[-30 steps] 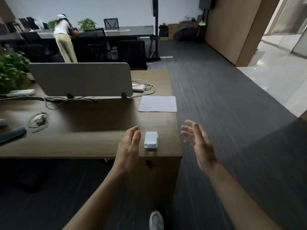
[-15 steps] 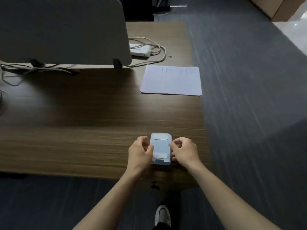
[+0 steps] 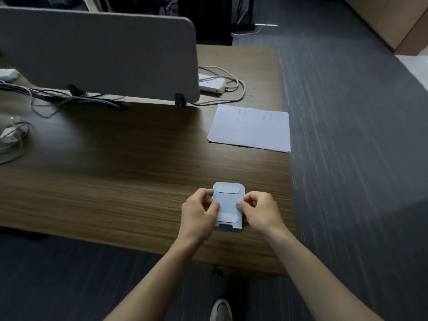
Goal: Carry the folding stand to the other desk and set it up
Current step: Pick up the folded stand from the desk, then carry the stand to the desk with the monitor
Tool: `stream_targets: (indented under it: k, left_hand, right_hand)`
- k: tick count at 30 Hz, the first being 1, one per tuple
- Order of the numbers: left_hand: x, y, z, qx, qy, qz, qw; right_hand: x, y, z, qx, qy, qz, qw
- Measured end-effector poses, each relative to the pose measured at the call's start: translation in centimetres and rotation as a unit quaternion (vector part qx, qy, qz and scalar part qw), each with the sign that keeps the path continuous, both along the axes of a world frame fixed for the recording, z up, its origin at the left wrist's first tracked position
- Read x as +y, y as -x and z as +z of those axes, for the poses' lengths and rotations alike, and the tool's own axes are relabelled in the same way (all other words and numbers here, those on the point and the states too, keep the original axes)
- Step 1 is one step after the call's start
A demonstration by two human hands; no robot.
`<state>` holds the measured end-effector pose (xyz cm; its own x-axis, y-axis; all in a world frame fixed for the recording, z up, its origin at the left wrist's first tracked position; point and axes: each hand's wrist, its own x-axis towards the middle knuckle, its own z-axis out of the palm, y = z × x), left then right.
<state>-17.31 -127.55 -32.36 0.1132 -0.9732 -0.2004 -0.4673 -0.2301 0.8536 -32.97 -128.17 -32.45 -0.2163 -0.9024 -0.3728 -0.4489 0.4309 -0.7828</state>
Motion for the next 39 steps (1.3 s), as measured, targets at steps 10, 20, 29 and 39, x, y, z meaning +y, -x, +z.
stream_targets:
  k: [10, 20, 29, 39]
  left_hand:
    - [14.9, -5.5, 16.0, 0.011, 0.137, 0.073, 0.988]
    - [38.7, -15.4, 25.4, -0.021, 0.179, 0.258, 0.949]
    - [61.0, -28.8, 30.2, -0.027, 0.214, 0.445, 0.869]
    - [89.2, -46.4, 30.1, -0.074, 0.228, 0.624, 0.743]
  right_hand:
    - [12.9, -5.4, 17.8, -0.008, 0.136, 0.149, 0.979]
    - [30.6, -16.5, 27.1, -0.109, 0.140, 0.304, 0.936]
    - [48.1, -34.6, 32.0, -0.159, 0.158, 0.477, 0.850]
    - [73.2, -59.4, 32.4, -0.201, 0.131, 0.645, 0.726]
